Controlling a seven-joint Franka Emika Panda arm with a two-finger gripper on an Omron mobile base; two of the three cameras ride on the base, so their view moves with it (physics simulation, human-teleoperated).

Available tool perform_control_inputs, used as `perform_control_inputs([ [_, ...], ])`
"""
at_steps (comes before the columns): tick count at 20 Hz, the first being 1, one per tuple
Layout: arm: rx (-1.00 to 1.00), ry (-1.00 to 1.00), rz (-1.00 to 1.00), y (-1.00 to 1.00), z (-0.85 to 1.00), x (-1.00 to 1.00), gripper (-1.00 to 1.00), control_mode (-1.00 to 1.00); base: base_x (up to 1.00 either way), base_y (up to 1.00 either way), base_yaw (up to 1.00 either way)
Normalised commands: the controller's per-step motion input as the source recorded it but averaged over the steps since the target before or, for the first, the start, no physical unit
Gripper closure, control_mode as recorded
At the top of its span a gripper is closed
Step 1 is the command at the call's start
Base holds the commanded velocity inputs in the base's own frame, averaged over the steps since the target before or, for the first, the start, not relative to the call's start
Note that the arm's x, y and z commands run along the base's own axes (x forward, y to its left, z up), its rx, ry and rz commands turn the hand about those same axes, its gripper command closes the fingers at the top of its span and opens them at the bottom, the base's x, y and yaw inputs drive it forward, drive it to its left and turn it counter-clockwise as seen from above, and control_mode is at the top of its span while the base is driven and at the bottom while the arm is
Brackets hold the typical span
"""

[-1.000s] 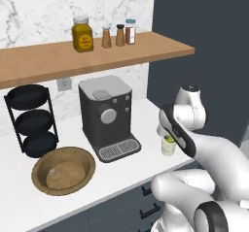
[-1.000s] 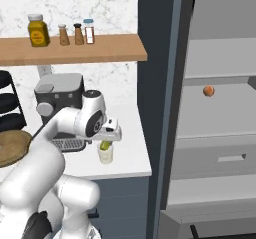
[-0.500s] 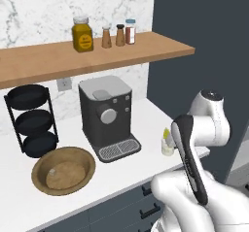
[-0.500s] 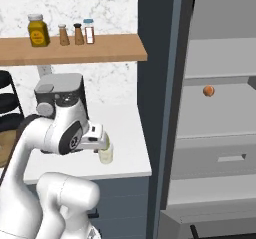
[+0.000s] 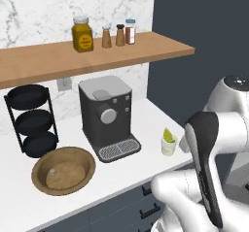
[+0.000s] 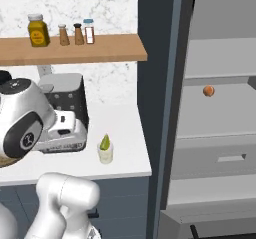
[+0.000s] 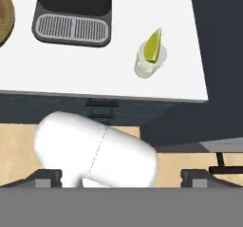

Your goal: Grab a lemon wedge from the fridge and one ice cube from the ice bowl, and put them in the glass of lemonade.

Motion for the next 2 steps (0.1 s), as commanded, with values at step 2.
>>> perform_control_inputs([
  [2, 0.0, -0.23, 0.07, 0.04, 0.44, -0.97, -1.0, -1.0, 0.0, 0.0, 0.0],
])
